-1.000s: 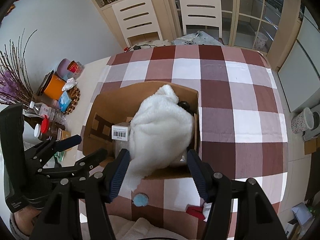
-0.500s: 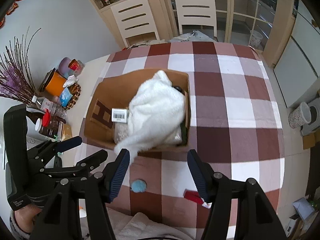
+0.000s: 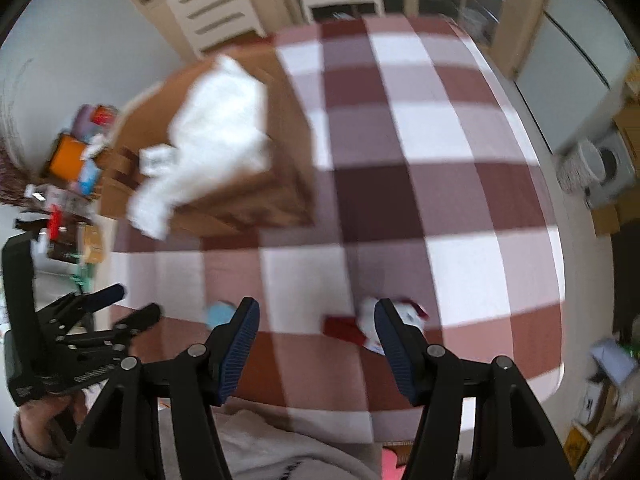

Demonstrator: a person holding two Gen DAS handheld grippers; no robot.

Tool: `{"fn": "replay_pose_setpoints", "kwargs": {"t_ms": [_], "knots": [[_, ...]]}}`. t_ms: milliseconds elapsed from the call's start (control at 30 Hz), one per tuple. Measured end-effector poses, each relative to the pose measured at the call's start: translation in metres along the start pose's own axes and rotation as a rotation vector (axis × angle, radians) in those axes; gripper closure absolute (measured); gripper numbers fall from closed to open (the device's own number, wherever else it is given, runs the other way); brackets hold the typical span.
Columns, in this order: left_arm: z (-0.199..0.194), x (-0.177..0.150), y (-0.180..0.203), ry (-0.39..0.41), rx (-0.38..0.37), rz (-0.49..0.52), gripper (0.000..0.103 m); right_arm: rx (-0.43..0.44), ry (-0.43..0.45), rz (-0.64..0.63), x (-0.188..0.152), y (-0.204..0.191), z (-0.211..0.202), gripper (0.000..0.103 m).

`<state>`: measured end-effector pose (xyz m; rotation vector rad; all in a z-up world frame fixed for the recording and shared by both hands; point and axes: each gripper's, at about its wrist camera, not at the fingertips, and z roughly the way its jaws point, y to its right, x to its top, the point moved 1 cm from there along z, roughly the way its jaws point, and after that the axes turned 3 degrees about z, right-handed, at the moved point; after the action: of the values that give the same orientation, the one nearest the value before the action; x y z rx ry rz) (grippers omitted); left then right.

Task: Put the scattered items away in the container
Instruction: 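Reach left tool to blue pompom while right tool reaches Hello Kitty plush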

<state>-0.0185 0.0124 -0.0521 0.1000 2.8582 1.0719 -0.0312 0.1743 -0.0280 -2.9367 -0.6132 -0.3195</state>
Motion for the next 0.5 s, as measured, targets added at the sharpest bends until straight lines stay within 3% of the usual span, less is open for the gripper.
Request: {"fn": "replay_pose_setpoints", "kwargs": {"t_ms": [233, 500], "knots": [[0.053, -0.011, 0.0, -0.086, -0.031, 0.026, 0.027, -0.024, -0.109, 0.179, -0.022, 0.056, 0.064, 0.042], [0.092, -0.02, 0.005, -0.104, -0.018, 0.097, 0.027, -0.122, -0.118, 0.168, -0.029, 0.058, 0.11, 0.042]]}}
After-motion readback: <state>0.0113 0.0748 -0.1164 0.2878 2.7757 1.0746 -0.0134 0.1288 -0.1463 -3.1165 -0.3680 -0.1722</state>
